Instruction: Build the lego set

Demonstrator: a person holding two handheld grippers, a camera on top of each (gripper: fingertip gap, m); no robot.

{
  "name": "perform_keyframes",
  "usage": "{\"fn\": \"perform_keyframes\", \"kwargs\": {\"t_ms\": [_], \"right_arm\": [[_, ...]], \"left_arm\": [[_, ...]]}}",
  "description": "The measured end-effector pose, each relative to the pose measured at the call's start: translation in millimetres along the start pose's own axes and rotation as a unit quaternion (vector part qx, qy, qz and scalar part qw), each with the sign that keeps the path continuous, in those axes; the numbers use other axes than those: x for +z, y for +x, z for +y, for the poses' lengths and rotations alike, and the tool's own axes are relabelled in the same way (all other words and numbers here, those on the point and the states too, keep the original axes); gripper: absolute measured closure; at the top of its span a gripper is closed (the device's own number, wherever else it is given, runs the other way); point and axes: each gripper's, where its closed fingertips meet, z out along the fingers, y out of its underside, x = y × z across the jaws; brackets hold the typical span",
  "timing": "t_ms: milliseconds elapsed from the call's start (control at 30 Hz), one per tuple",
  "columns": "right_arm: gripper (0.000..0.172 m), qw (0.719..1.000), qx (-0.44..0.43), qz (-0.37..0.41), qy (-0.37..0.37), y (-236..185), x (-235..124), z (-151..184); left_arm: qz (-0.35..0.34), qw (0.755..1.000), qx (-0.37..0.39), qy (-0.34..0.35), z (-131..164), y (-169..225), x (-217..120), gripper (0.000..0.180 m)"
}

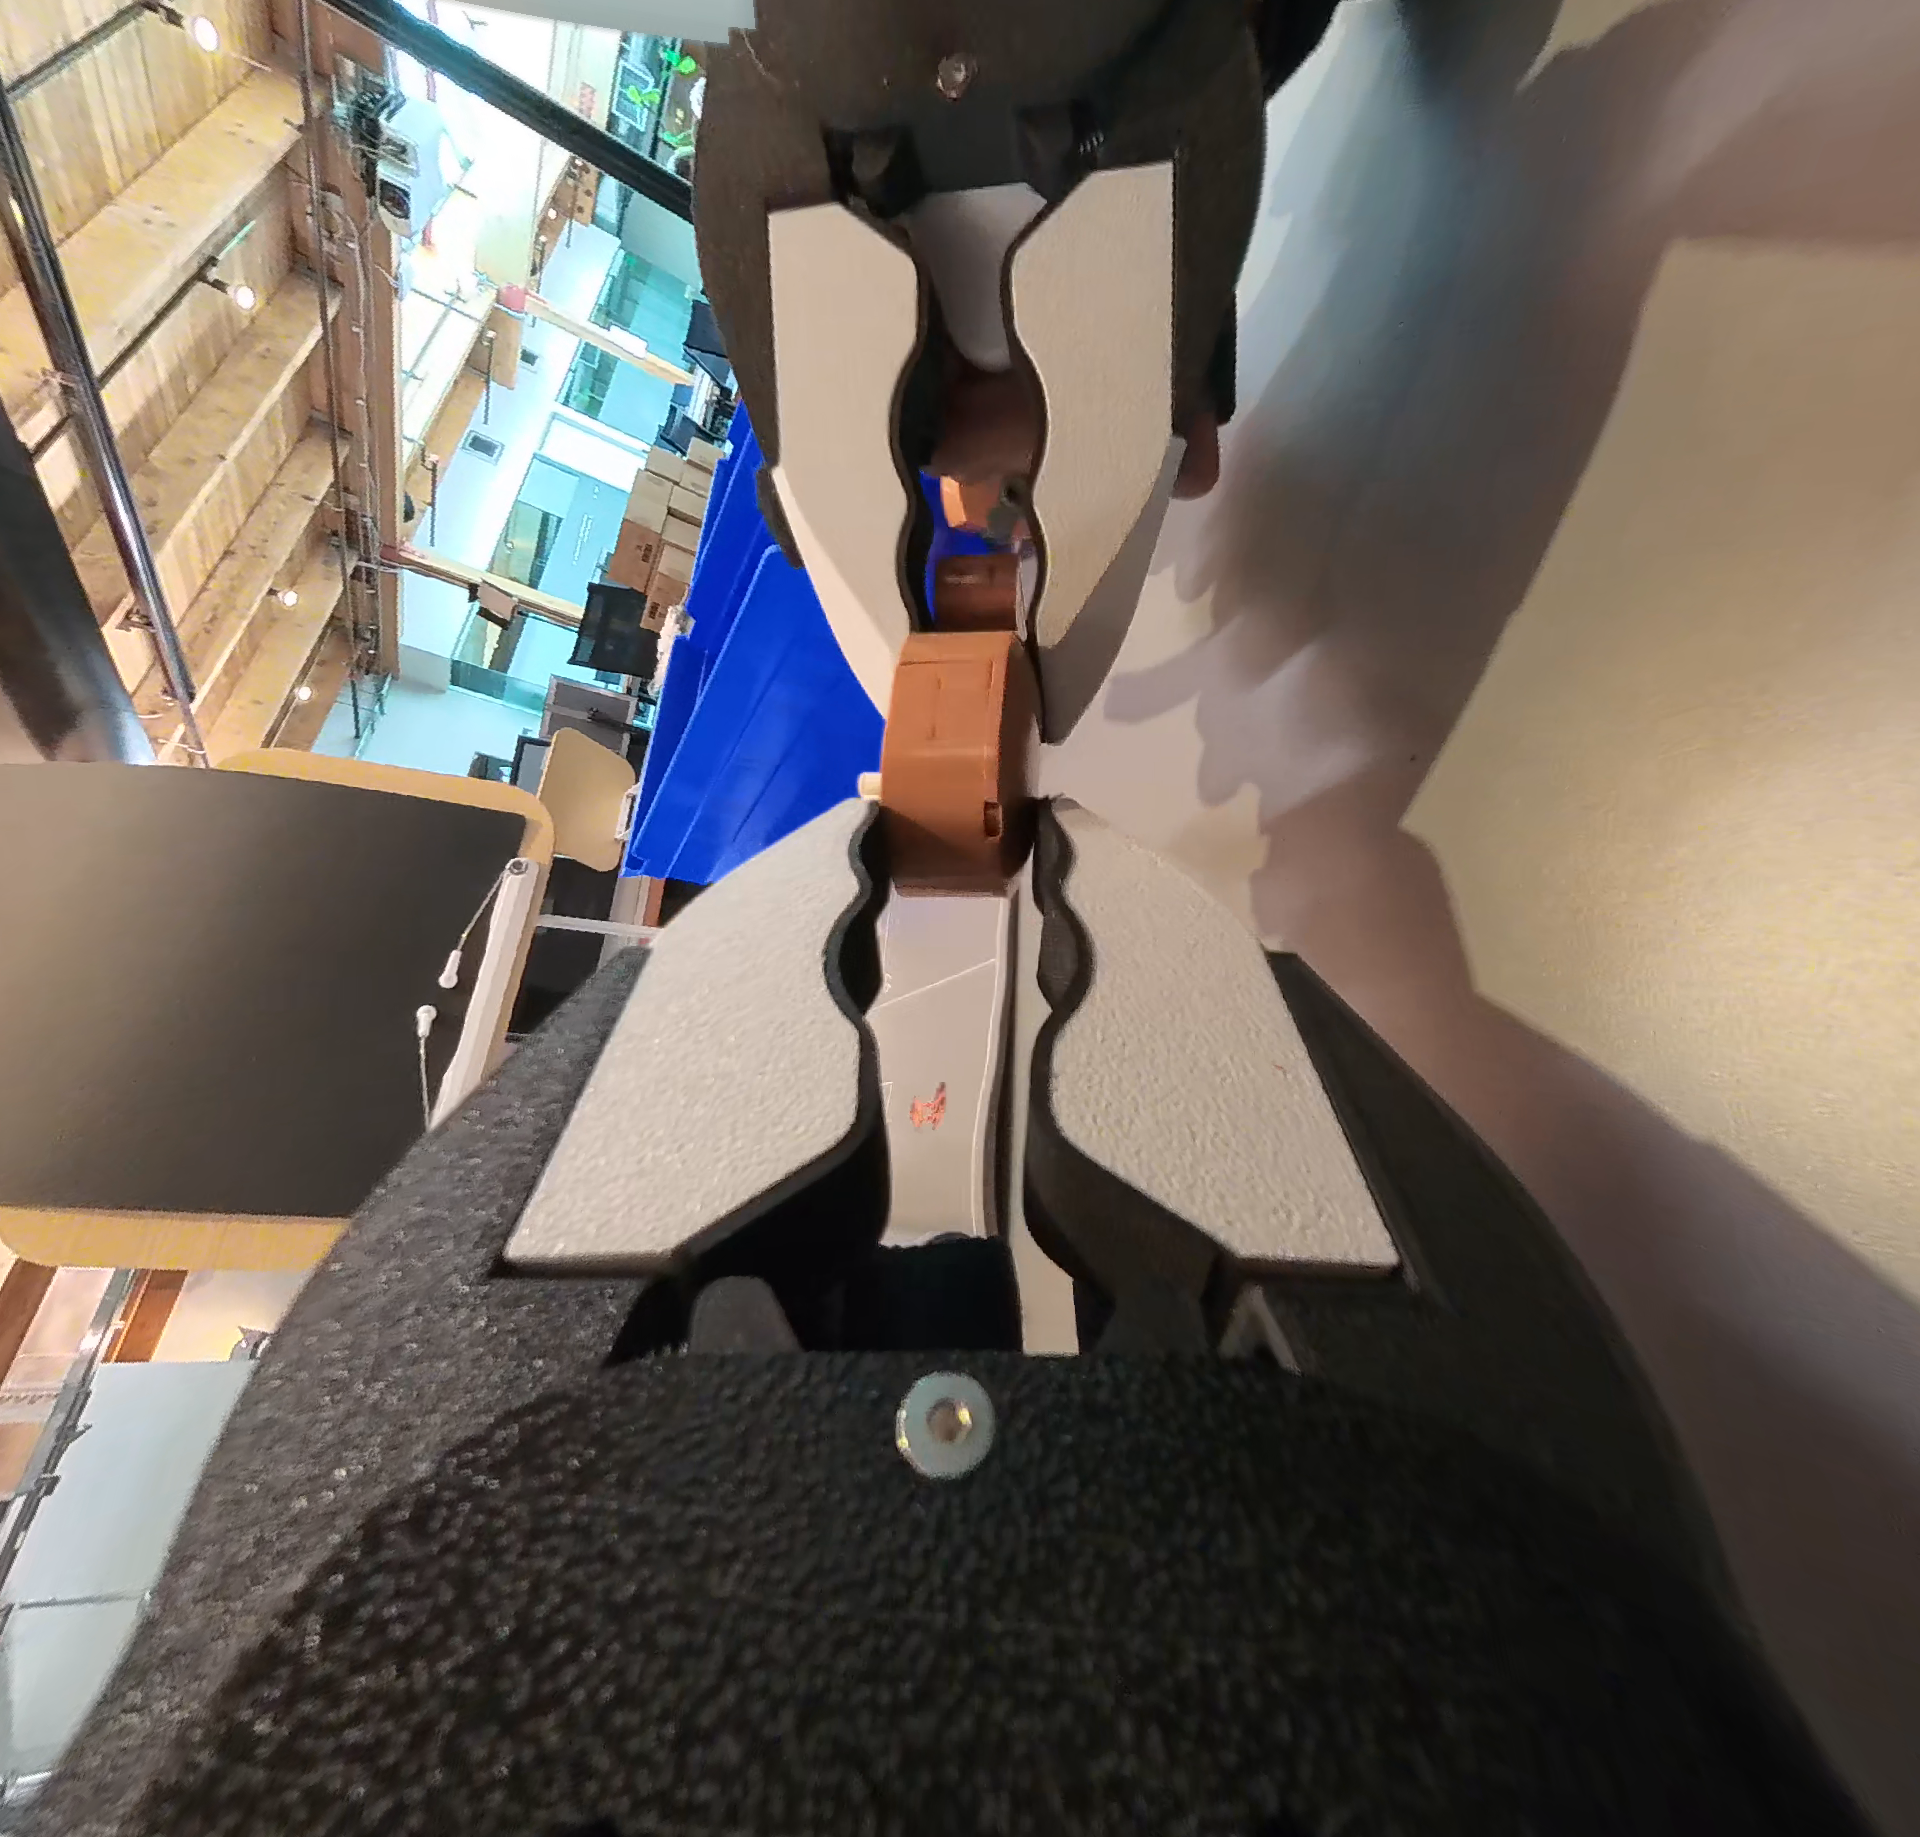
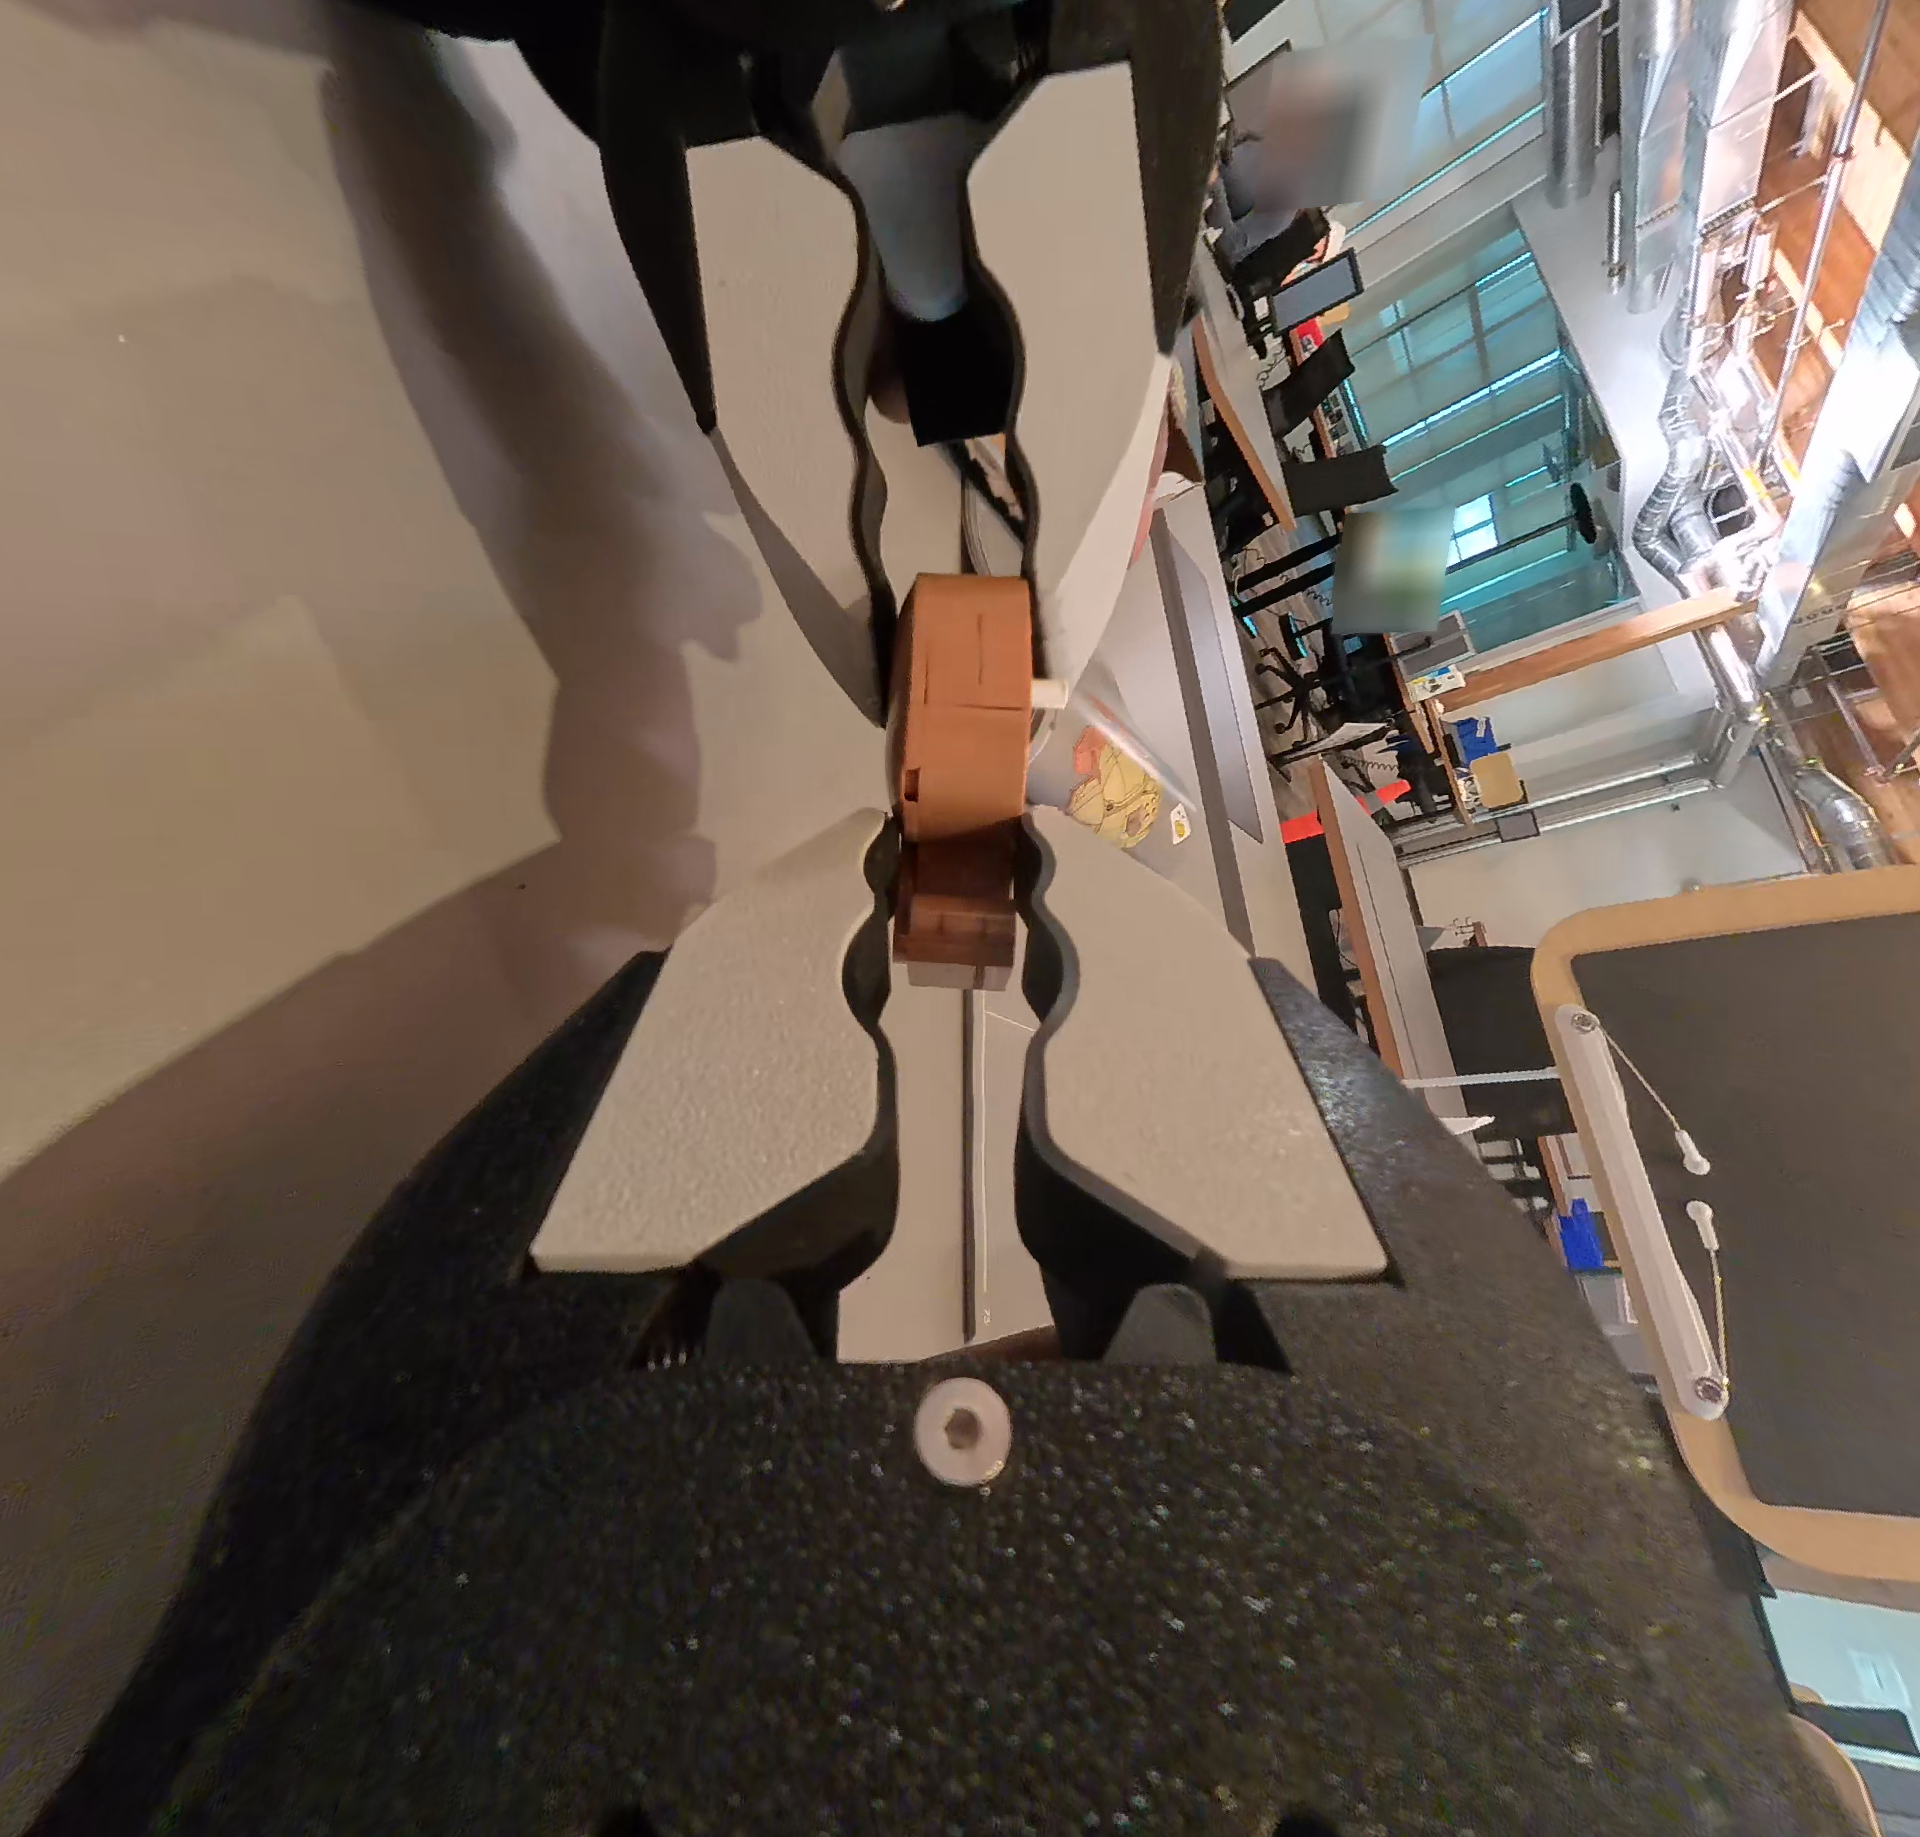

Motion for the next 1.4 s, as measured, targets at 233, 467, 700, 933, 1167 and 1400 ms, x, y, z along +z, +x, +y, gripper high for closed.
{"fn": "perform_keyframes", "kwargs": {"t_ms": [233,467,700,933,1167,1400], "right_arm": [[0.152,0.999,-0.017,-0.022,-0.021,-9,2,5],[0.152,0.999,-0.022,-0.026,-0.028,-12,3,7],[0.152,0.999,-0.018,-0.025,-0.029,-12,4,9],[0.151,0.999,0.026,-0.017,-0.016,-6,8,9],[0.152,0.983,0.164,-0.003,0.087,18,-4,-8],[0.151,0.966,0.21,-0.015,0.151,16,-5,-23]], "left_arm": [[0.03,0.999,0.009,-0.022,3,11,2,0.155],[0.038,0.999,0.004,-0.028,4,13,4,0.156],[0.04,0.999,-0.005,-0.029,5,14,5,0.156],[0.034,0.997,-0.066,0.002,8,6,5,0.153],[0.053,0.965,-0.25,0.055,8,-7,2,0.135],[0.065,0.919,-0.35,0.166,-19,-22,-6,0.151]]}}
